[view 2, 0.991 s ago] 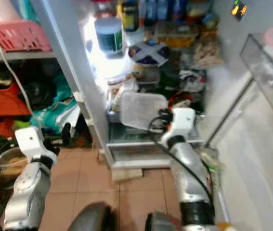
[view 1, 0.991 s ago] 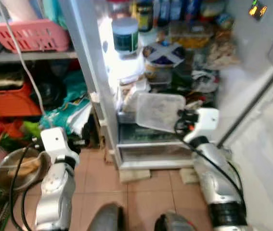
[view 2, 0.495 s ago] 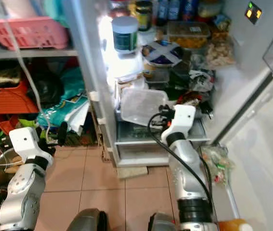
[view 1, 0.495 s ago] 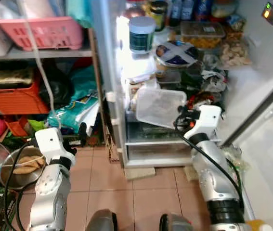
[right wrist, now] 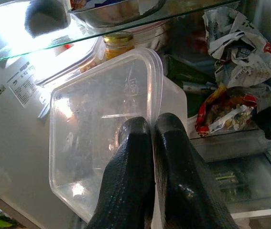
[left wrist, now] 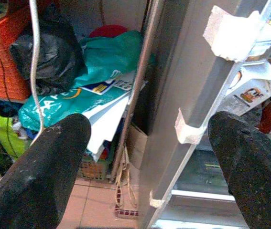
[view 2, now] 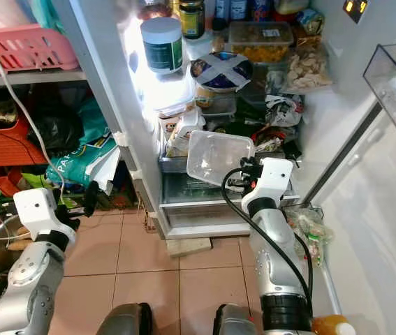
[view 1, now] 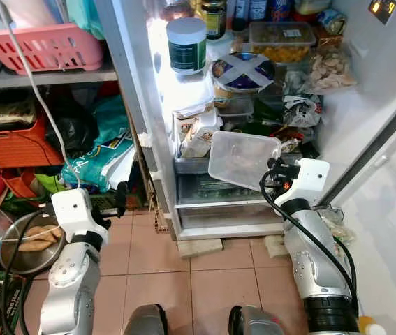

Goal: Restocking fridge

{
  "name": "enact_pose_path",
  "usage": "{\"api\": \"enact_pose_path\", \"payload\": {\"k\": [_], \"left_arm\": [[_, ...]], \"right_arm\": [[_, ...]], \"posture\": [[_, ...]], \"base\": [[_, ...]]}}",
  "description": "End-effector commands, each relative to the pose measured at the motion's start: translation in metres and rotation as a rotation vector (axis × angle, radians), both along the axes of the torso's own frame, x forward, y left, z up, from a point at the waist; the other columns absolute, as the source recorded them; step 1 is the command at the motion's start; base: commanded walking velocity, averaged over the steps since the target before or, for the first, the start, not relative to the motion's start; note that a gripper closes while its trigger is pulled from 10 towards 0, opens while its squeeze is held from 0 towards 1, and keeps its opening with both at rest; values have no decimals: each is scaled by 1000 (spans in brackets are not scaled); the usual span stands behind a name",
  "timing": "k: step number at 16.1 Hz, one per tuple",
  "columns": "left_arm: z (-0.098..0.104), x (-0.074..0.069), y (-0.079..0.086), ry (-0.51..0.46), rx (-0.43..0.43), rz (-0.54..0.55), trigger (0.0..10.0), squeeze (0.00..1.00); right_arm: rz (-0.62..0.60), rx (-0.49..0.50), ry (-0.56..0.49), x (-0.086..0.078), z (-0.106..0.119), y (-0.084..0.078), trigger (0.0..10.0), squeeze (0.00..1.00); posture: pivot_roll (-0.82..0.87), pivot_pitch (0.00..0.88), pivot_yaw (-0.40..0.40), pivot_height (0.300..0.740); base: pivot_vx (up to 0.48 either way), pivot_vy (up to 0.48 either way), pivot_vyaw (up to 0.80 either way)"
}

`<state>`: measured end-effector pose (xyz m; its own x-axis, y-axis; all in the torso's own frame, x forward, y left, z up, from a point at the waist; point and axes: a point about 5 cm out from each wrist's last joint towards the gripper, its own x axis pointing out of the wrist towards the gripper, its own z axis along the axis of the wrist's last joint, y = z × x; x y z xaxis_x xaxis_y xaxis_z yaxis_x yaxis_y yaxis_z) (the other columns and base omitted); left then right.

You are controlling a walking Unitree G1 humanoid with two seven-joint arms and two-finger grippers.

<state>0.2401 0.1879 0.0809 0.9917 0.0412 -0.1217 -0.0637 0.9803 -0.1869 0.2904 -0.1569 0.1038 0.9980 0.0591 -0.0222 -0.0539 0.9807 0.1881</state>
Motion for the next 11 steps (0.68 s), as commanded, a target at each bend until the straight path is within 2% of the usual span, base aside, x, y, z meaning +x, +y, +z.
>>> {"api": "enact_pose_path", "payload": {"k": [1, 3, 11], "left_arm": [[1, -2, 4, 2, 4, 1, 10000, 0], [1, -2, 4, 2, 4, -1, 10000, 0], [-1, 3, -2, -8, -4, -4, 10000, 0]], "right_arm": [[-12, 5, -27, 2, 7, 0, 10000, 0], [-17, 4, -26, 4, 7, -1, 10000, 0], [-2, -9, -34, 8, 9, 0, 10000, 0]], "posture": [[97, 129, 66, 740], [99, 121, 60, 740], [83, 94, 44, 740]], "base": [[0, 0, 0], [0, 0, -431], [0, 0, 0]]}}
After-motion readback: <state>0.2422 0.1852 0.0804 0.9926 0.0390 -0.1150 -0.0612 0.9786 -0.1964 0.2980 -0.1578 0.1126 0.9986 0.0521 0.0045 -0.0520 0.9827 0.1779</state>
